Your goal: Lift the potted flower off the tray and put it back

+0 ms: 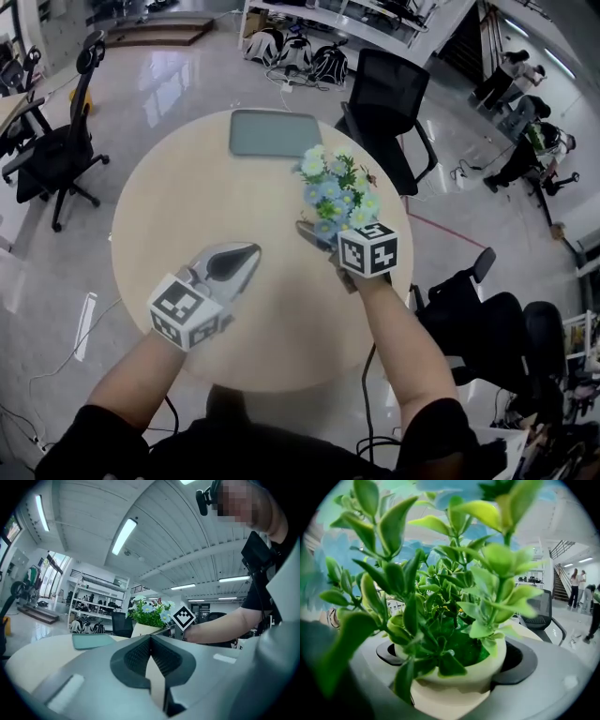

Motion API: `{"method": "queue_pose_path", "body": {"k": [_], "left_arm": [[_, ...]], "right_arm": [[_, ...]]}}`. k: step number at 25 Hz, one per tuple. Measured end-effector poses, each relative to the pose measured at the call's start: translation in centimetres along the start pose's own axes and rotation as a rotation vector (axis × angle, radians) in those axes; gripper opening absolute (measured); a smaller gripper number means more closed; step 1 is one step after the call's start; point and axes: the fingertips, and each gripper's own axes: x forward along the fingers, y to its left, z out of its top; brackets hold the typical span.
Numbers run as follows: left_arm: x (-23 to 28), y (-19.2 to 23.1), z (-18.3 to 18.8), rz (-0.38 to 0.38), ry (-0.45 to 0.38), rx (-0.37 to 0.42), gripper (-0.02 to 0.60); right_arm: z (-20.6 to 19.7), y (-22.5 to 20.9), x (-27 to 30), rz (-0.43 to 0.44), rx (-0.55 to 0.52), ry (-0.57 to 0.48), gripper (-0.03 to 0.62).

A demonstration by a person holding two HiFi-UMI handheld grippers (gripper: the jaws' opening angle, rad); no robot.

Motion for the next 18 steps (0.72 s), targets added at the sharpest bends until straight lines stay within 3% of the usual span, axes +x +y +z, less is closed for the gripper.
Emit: {"method": "queue_pose_path", "body": {"k": [10, 18], "left_arm": [[-6.5, -8.4, -3.4, 0.045, 0.009, 0.03, -0.002], [-10.7, -11.6, -5.9, 0.093, 0.03, 0.005, -0.002]], "right_arm": [[-8.0, 5.8, -5.9, 0.025, 0.022, 0.007, 0.56], [-14.0, 9.8, -6.5, 0.046, 0.045, 0.035, 0.561]]}}
